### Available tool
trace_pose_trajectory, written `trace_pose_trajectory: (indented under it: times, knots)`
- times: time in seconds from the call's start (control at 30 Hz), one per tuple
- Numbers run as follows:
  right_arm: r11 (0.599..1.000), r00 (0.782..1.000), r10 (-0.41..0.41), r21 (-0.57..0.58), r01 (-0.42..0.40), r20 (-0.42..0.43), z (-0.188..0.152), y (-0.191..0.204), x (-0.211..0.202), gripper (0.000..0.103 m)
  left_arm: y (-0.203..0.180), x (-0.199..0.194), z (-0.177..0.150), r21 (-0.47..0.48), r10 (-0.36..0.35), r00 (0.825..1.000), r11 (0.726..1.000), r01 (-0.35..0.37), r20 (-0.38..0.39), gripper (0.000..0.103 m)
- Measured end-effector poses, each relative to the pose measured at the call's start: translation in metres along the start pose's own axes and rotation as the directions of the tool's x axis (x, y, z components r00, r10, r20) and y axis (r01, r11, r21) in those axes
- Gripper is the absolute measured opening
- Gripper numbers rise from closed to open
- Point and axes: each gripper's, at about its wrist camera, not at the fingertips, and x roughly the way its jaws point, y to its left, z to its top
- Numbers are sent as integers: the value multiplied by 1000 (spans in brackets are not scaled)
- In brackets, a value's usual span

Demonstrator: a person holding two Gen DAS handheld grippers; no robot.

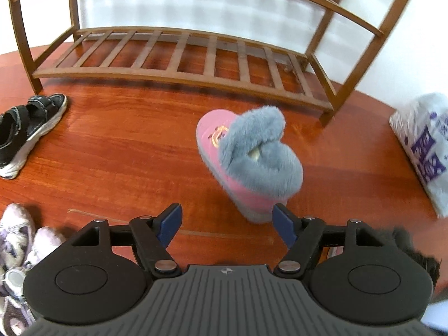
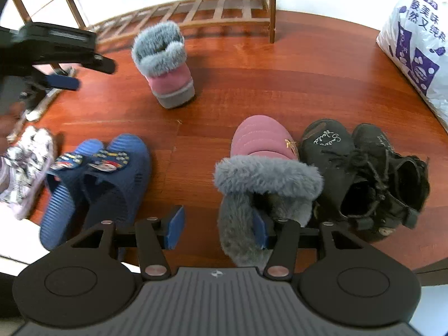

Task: Organize scattered shoes
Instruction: 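Grasp the other pink fur-lined boot with the left tool, then carry the pink boot with the left tool and lower it beside its mate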

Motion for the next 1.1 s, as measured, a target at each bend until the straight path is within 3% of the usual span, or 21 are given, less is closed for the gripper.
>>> trace_pose_trajectory:
  times: [0.2, 0.43, 0.73, 0.83, 0.97, 1.1]
  knots:
    - [999, 998, 18, 40, -20, 57, 2, -13, -39, 62, -8, 31, 19, -21, 28, 1000, 999, -27, 4, 73]
    - [996, 997, -14, 85, 8, 69, -7, -33, -49, 62, -21, 76, 32, 15, 74, 997, 997, -73, -17, 73]
    - [988, 996, -65, 143, 55, 68, -22, -50, -53, 62, -13, 110, 37, -21, 94, 995, 995, -94, -31, 73]
    - [983, 994, -84, 167, 71, 67, -26, -59, -55, 62, -9, 117, 37, -38, 92, 995, 995, -93, -32, 66]
    - [978, 993, -101, 191, 86, 67, -29, -67, -56, 62, -4, 127, 38, -62, 90, 995, 994, -92, -33, 37]
    - [978, 993, -98, 193, 84, 67, -28, -69, -54, 62, -12, 124, 36, -39, 104, 995, 994, -104, -2, 28]
